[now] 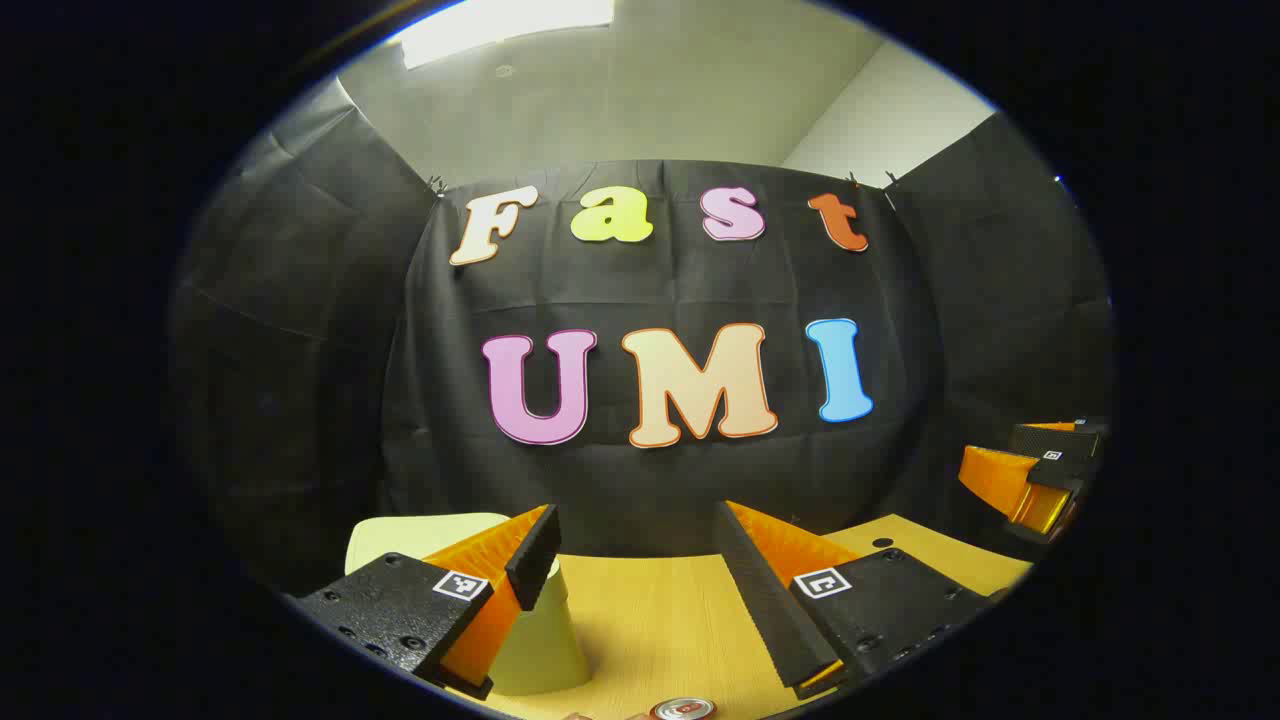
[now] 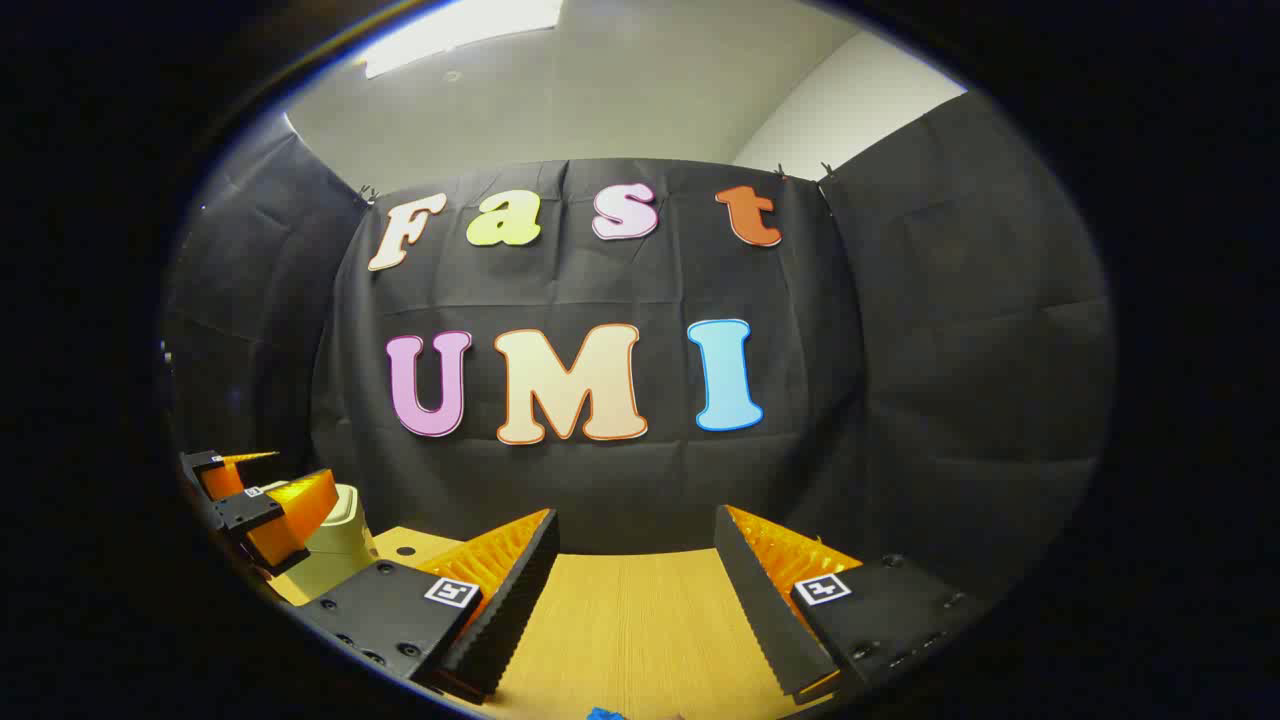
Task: Press the lid of the desktop garbage bin to open it, pick up the crumpled paper on the desktop and throw it into the bin, then pick up the pop can on the desktop and drop it into the bin, and finally close the garbage bin lid.
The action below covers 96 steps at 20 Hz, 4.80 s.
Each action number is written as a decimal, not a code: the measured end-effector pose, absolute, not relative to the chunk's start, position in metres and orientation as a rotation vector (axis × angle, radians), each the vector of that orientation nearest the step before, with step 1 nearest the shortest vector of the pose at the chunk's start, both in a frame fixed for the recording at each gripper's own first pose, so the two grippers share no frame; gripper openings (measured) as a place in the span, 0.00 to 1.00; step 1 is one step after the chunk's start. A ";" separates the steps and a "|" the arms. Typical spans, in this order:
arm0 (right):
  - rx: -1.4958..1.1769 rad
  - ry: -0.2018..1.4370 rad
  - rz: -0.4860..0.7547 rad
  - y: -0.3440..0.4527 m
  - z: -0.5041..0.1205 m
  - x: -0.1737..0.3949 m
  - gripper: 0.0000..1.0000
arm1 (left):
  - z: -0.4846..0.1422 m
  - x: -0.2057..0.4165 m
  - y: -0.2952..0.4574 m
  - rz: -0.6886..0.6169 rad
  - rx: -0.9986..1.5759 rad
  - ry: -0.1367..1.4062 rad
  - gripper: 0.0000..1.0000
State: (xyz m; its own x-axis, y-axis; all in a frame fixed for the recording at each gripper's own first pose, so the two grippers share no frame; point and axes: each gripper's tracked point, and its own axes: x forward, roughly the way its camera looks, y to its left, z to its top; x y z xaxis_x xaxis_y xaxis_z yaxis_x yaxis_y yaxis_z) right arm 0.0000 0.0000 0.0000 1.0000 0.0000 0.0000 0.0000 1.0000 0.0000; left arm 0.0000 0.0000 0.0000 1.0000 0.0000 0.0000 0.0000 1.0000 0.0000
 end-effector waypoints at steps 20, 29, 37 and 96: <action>-0.010 -0.015 0.027 0.009 0.006 0.007 0.97 | 0.001 0.007 -0.006 -0.006 0.015 -0.002 0.95; -0.045 -0.006 0.045 0.015 -0.002 0.002 0.96 | -0.003 0.006 -0.009 -0.013 0.014 0.009 0.86; -0.046 -0.002 0.052 0.015 -0.004 0.001 0.98 | -0.007 0.003 0.002 0.023 0.028 0.028 0.22; -0.281 0.773 0.264 0.031 -0.310 0.002 0.99 | -0.014 -0.049 0.114 0.208 -0.028 -0.004 0.92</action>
